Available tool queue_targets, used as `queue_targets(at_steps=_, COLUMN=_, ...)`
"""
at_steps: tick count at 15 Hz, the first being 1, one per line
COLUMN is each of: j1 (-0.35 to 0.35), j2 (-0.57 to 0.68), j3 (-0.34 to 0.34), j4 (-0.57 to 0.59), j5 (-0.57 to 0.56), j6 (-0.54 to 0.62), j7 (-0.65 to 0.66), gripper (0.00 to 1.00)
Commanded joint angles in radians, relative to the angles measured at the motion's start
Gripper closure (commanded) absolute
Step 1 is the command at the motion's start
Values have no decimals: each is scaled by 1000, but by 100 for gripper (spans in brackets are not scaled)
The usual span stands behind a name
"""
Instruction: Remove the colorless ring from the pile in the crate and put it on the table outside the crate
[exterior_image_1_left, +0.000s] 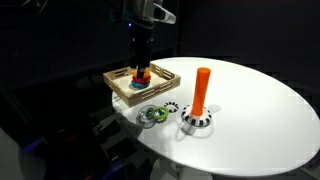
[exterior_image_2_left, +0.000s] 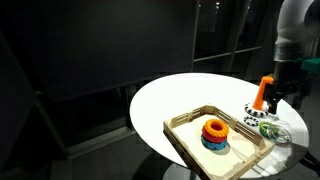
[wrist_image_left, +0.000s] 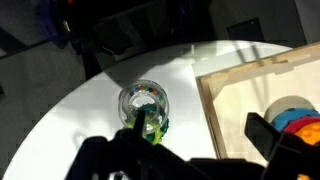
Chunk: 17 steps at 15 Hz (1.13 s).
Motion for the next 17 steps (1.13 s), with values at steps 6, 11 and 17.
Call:
queue_targets(at_steps=6, j1=-11, j2=-182, j3=38, j4=120, j5=-26, j6=-255, j7=-24, gripper=0)
queue_targets(at_steps=11, j1=-13, j2=-282, j3=46, j4=127, j5=-32, j6=-177, j7=-81, gripper=0)
queue_targets(at_steps=17, j1=-16, j2=-268, j3=57, j4=124, j5=-23, j6=-180, j7=-61, gripper=0)
